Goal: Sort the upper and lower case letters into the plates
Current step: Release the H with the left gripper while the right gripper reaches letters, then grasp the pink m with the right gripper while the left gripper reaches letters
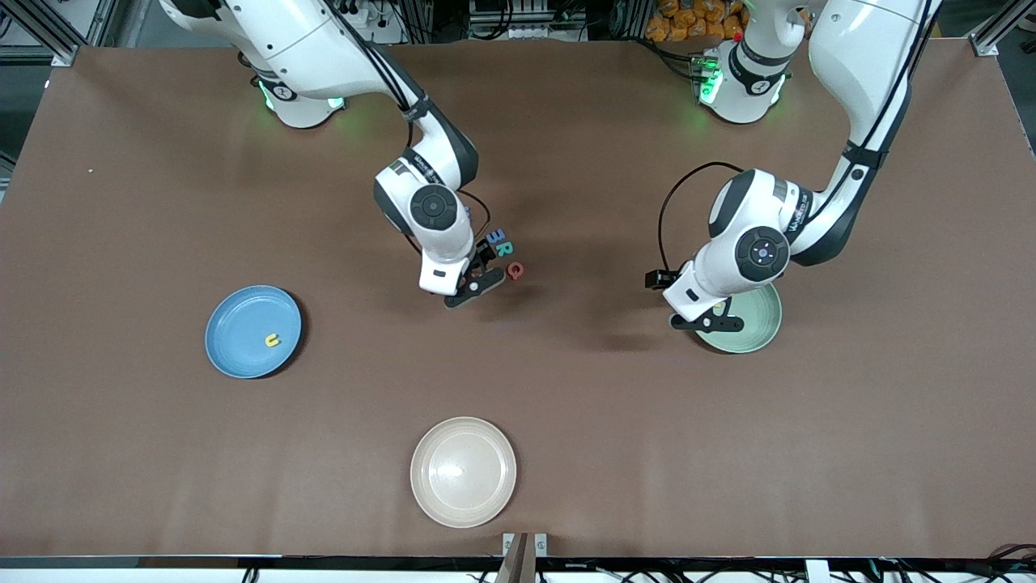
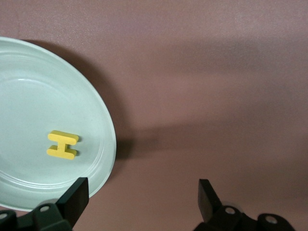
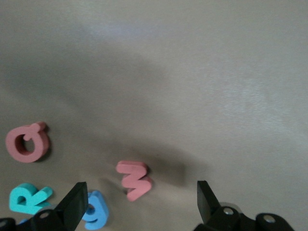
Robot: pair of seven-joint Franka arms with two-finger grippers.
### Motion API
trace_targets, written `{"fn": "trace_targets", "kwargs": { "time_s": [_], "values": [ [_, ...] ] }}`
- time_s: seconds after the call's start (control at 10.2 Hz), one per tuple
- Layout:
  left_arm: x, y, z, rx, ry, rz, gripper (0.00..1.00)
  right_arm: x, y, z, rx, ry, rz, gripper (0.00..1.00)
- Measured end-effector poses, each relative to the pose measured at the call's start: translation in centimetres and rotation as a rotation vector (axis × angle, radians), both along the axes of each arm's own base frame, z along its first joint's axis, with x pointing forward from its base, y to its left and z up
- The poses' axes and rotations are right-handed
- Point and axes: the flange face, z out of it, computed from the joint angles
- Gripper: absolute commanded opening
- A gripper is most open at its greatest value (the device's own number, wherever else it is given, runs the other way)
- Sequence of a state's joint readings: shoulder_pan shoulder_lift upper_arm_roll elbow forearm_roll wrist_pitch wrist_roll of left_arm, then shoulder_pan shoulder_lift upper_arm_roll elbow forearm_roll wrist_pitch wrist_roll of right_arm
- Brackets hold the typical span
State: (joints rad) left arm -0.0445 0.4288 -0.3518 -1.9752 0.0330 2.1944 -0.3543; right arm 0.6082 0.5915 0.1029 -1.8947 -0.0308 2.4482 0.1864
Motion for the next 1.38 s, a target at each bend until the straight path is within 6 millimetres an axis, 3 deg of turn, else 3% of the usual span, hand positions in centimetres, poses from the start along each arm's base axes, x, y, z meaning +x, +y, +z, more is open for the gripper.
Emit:
{"fn": "trace_targets", "kwargs": {
  "time_s": [0.59,0.98,1.18,1.38],
  "values": [
    [-0.1,-0.3,0.0,0.001,0.001,-0.003,1.00,-0.1,-0.1,-2.2,0.008,-0.011,-0.009,1.00],
    [-0.3,-1.3,0.2,0.009,-0.002,0.029,1.00,-0.1,-0.1,-2.2,0.007,-0.010,-0.017,1.00],
    [-0.6,-4.2,1.3,0.017,-0.023,0.083,1.00,-0.1,-0.1,-2.2,0.006,-0.011,-0.023,1.00],
    [-1.6,-8.8,2.6,0.021,-0.046,0.140,1.00,-0.3,0.1,-2.1,0.000,-0.009,-0.030,1.00]
  ]
}}
